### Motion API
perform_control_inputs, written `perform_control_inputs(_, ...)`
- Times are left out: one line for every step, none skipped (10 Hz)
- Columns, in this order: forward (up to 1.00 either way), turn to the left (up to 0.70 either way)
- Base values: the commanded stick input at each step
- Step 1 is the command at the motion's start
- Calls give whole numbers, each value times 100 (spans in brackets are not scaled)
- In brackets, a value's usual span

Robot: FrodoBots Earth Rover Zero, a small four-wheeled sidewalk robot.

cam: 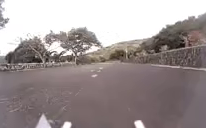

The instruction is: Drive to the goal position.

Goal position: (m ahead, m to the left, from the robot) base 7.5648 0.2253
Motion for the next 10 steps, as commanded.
perform_control_inputs(50,0)
perform_control_inputs(50,0)
perform_control_inputs(50,0)
perform_control_inputs(50,0)
perform_control_inputs(50,0)
perform_control_inputs(50,0)
perform_control_inputs(50,0)
perform_control_inputs(50,0)
perform_control_inputs(50,0)
perform_control_inputs(50,0)
